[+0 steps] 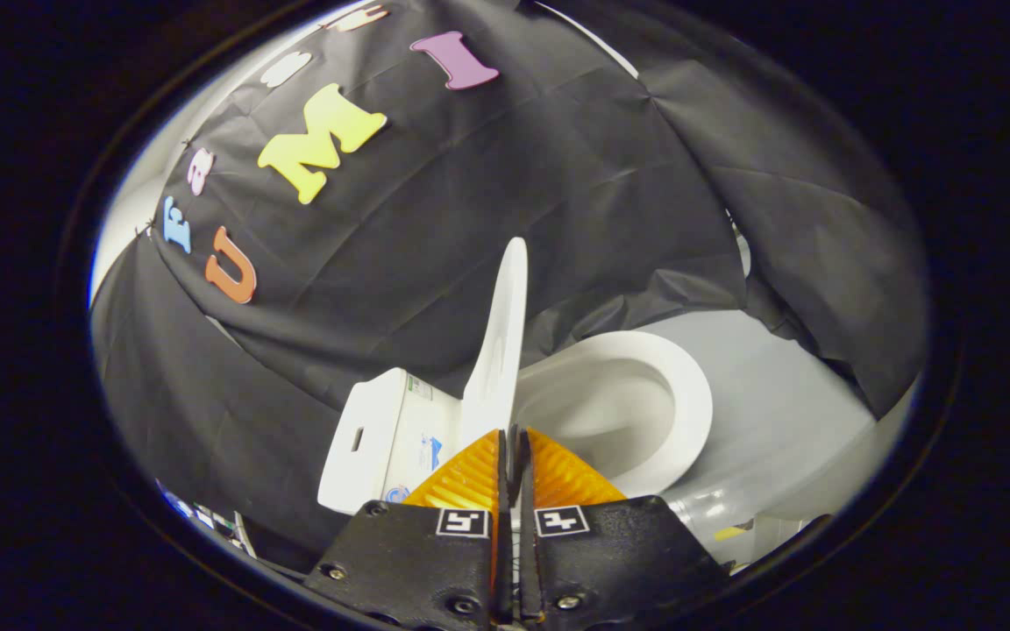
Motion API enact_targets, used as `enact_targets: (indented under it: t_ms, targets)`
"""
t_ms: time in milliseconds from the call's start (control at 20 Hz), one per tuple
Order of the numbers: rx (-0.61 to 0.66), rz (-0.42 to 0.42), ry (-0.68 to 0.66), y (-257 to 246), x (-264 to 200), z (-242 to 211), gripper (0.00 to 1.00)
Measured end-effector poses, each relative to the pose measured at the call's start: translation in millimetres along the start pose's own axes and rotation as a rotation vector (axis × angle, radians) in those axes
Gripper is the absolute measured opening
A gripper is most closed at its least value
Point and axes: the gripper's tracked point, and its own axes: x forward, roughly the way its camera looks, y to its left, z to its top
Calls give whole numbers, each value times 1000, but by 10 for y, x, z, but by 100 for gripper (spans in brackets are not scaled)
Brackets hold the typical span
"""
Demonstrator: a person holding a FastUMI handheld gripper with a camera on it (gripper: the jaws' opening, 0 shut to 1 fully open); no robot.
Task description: Open the toilet lid.
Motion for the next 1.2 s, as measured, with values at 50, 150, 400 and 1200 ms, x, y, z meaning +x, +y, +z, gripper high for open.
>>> enact_targets:
  t_ms: [50,150,400,1200]
  targets:
    - [-11,-5,0,49,-12,-12,6]
    - [-35,-17,-3,153,-26,-17,7]
    - [-76,-51,-14,378,-46,-11,7]
    - [-270,-139,-45,1172,-18,-12,9]
